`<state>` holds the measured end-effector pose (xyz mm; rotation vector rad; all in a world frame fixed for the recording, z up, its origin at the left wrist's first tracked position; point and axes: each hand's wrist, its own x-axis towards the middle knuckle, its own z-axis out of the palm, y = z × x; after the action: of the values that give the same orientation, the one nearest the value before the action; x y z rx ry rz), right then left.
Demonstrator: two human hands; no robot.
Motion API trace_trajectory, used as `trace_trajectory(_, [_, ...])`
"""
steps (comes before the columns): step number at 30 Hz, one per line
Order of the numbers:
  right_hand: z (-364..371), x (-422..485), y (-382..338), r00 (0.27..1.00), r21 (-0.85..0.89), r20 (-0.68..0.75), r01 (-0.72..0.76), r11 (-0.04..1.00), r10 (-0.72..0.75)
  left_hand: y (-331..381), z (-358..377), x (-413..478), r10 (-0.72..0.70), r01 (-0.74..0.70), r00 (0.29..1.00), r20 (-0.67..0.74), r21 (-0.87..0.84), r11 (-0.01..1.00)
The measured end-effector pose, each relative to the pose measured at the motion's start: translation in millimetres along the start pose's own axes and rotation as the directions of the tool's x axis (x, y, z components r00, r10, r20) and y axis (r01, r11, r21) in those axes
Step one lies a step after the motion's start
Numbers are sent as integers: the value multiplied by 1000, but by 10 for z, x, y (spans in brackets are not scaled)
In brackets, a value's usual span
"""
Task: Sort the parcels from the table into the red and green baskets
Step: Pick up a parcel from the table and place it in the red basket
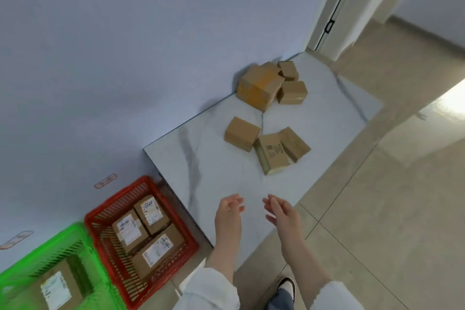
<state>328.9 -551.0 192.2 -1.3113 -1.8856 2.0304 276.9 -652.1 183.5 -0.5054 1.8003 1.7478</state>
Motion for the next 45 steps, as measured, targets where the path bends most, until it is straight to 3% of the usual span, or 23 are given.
trace_trajectory(8, [-1622, 755, -651, 998, 112, -42, 48, 993, -43, 447, 1902, -127, 85, -89, 992, 91, 34, 995])
trace_trajectory(14, [-2163, 1370, -976, 998, 136, -40, 47, 990, -42, 681, 2701, 66, 116, -119, 990, 83, 30, 992])
trace_trajectory(25, [-2247, 3133, -1885, 997, 38, 36, 61, 997, -63, 1337, 3701, 1495, 34, -35, 999, -17, -75, 997])
trace_trajectory(38, [-2108, 5127, -2617, 980, -177, 124, -131, 976, 154, 2100, 4242, 3137, -58, 57, 988, -145, -12, 998])
trace_trajectory(45, [-1733, 6772, -2449, 948, -384, 210, -144, 912, 238, 2031, 4533, 4419, -158, 159, 939, -305, -24, 987])
